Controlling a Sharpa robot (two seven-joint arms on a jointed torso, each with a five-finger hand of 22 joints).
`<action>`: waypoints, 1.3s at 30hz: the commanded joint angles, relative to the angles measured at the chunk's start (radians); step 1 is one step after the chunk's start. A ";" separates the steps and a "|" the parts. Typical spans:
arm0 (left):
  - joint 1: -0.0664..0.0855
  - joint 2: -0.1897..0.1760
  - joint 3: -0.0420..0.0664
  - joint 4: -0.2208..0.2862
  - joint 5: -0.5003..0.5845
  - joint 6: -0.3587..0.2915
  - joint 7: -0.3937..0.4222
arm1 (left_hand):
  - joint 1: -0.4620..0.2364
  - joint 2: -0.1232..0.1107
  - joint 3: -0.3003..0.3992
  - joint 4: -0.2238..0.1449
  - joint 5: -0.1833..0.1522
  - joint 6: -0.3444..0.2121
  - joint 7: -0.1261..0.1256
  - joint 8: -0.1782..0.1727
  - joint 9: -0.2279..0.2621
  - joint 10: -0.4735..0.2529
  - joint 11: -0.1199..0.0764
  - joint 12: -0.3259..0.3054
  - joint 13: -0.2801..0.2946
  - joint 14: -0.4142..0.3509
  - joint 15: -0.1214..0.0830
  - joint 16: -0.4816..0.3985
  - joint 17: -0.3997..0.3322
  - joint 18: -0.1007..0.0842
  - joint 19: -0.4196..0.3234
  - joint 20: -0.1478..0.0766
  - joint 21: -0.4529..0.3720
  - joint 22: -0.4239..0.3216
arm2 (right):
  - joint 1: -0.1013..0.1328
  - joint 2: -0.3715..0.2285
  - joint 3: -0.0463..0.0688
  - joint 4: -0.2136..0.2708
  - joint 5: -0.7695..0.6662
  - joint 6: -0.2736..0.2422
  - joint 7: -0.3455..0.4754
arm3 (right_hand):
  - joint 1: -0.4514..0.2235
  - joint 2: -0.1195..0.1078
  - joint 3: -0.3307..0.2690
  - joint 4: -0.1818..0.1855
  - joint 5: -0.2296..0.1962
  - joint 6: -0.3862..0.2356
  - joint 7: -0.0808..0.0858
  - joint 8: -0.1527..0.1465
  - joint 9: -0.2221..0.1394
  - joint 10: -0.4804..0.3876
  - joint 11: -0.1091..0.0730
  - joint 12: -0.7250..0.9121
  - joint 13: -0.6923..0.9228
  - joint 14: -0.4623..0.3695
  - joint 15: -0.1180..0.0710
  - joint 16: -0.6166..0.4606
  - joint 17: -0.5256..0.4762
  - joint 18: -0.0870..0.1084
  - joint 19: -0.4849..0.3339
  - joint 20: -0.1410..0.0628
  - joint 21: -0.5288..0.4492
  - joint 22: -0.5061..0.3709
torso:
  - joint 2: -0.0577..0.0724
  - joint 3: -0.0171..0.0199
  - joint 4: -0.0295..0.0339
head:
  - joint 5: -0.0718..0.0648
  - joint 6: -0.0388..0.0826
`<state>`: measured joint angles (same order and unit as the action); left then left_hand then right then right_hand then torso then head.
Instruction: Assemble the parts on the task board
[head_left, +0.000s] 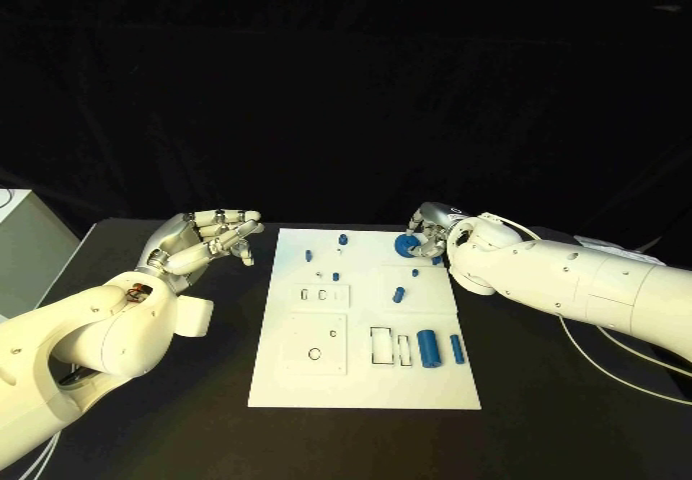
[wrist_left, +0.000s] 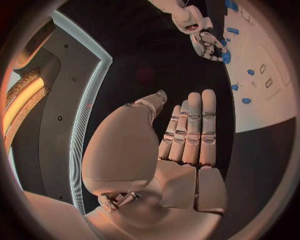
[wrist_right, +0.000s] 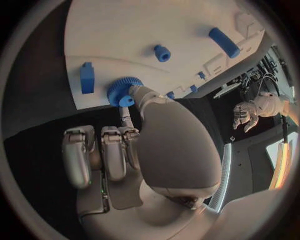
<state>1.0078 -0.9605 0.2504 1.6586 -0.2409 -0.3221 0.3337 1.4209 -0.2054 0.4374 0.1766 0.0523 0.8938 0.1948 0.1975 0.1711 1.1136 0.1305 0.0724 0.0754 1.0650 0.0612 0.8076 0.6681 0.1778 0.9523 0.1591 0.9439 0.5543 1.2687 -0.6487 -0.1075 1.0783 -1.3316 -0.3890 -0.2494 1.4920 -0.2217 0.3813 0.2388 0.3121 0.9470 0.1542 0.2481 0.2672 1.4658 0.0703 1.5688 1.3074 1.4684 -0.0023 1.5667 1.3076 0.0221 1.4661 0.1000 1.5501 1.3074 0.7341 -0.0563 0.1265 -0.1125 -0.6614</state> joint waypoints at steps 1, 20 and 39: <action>0.000 0.001 0.001 0.002 -0.003 0.015 0.006 | 0.007 -0.001 -0.004 -0.001 -0.001 -0.001 0.001 -0.001 0.001 -0.003 0.003 0.003 0.001 -0.006 0.000 0.004 -0.001 0.007 -0.007 -0.002 0.004 0.002 | 0.001 -0.005 0.001 0.033 -0.092 -0.105 0.022 | -0.015 0.004 0.008 0.001 0.006 0.035 -0.010 0.007 0.006 0.105 -0.006 0.002 0.263 0.102 -0.007 0.004 0.263 -0.018 0.097 -0.006 0.007 0.248 | 0.000 -0.0005 -0.0001 | 0.002 0.005; 0.000 0.004 0.001 0.003 -0.007 0.016 0.005 | 0.007 -0.001 -0.004 -0.001 -0.001 -0.001 0.001 -0.001 0.001 -0.003 0.003 0.003 0.001 -0.006 0.000 0.004 -0.001 0.007 -0.007 -0.002 0.004 0.002 | 0.002 0.149 -0.006 0.035 -0.221 -0.141 0.001 | -0.034 -0.007 0.013 0.001 0.007 0.041 -0.012 0.008 0.007 0.105 -0.009 0.002 0.263 0.102 -0.009 0.004 0.263 -0.020 0.101 -0.008 0.014 0.255 | 0.001 -0.0029 0.0030 | 0.012 0.008; 0.000 0.004 0.001 0.007 -0.011 0.015 0.004 | 0.007 -0.001 -0.004 -0.001 -0.001 -0.001 0.001 -0.001 0.001 -0.003 0.003 0.003 0.001 -0.006 0.000 0.004 -0.001 0.007 -0.007 -0.002 0.004 0.002 | -0.005 0.218 -0.014 -0.018 -0.231 -0.067 -0.014 | -0.040 -0.011 0.014 0.001 0.005 0.038 -0.012 0.005 0.007 0.105 -0.008 0.002 0.263 0.102 -0.009 0.004 0.263 -0.020 0.101 -0.008 0.015 0.257 | 0.002 0.0012 -0.0005 | 0.022 0.009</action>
<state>1.0076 -0.9586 0.2504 1.6633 -0.2474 -0.3212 0.3328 1.4209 -0.2054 0.4374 0.1766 0.0523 0.8938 0.1948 0.1975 0.1707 1.1136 0.1305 0.0724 0.0750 1.0650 0.0612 0.8075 0.6682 0.1778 0.9523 0.1591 0.9437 0.5543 1.2647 -0.4339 -0.1208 1.0620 -1.5430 -0.4951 -0.2583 1.4589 -0.2360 0.3897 0.2418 0.3115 0.9676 0.1545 0.2483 0.2672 1.4658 0.0706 1.5687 1.3078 1.4648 -0.0057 1.5666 1.3074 0.0220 1.4661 0.1002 1.5607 1.3078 0.7354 -0.0568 0.1266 -0.0916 -0.6538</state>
